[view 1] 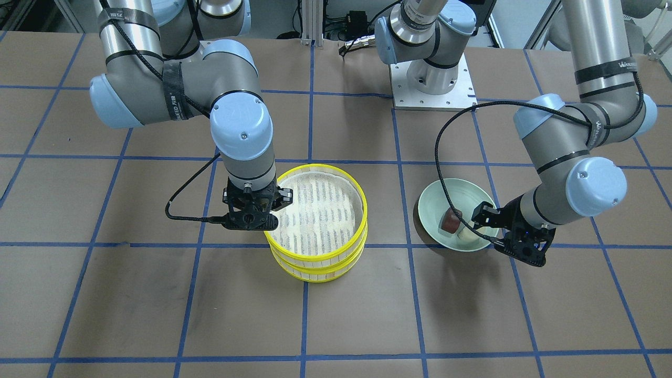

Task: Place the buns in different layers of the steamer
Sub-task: 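Lift the top tier aside with the right gripper while the left grasps the white bun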

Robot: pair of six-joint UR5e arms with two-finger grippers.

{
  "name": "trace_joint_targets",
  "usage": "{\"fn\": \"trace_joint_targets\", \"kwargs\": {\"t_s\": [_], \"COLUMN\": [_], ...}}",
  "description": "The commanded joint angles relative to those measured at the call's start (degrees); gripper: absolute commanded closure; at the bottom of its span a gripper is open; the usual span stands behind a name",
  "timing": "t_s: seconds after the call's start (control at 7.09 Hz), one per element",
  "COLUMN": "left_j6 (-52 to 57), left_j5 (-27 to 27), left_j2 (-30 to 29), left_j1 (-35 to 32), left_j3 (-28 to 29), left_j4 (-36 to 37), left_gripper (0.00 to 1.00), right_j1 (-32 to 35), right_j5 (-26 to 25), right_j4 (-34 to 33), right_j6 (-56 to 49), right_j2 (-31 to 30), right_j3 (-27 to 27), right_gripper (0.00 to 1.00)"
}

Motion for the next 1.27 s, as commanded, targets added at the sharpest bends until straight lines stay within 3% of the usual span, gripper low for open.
{"fn": "trace_joint_targets", "kwargs": {"t_s": [0.0,0.14,0.28,0.42,0.56,0.85,1.13], "left_j6": [0.74,0.84,0.66,0.14,-1.00,-0.84,-1.36], "left_j5": [0.30,0.30,0.30,0.48,0.56,0.13,-0.05], "left_j2": [-2.01,-2.71,-3.24,-3.24,-3.24,-3.07,-1.40], "left_j1": [0.00,0.00,0.00,0.00,0.00,0.00,0.26], "left_j3": [0.00,-0.09,-0.09,-0.01,0.17,1.13,3.58], "left_j4": [-1.14,-1.32,-3.15,-6.21,-7.55,-7.56,-7.82], "left_gripper": [0.30,0.35,0.47,0.78,1.00,1.00,1.00], "right_j1": [-1.00,-2.66,-6.50,-11.50,-15.47,-18.84,-18.94], "right_j5": [-0.01,0.07,-0.45,-4.19,-5.10,-5.20,-5.20], "right_j4": [3.18,6.08,9.15,11.10,11.38,10.59,10.41], "right_j6": [-0.05,-2.75,-10.69,-18.34,-25.73,-32.63,-32.74], "right_j2": [-1.49,-4.37,-6.31,-6.68,-6.68,-5.81,-5.89], "right_j3": [-1.05,-1.41,-1.41,-1.41,-1.32,-1.06,-0.53], "right_gripper": [1.00,1.00,1.00,1.00,1.00,1.00,1.00]}}
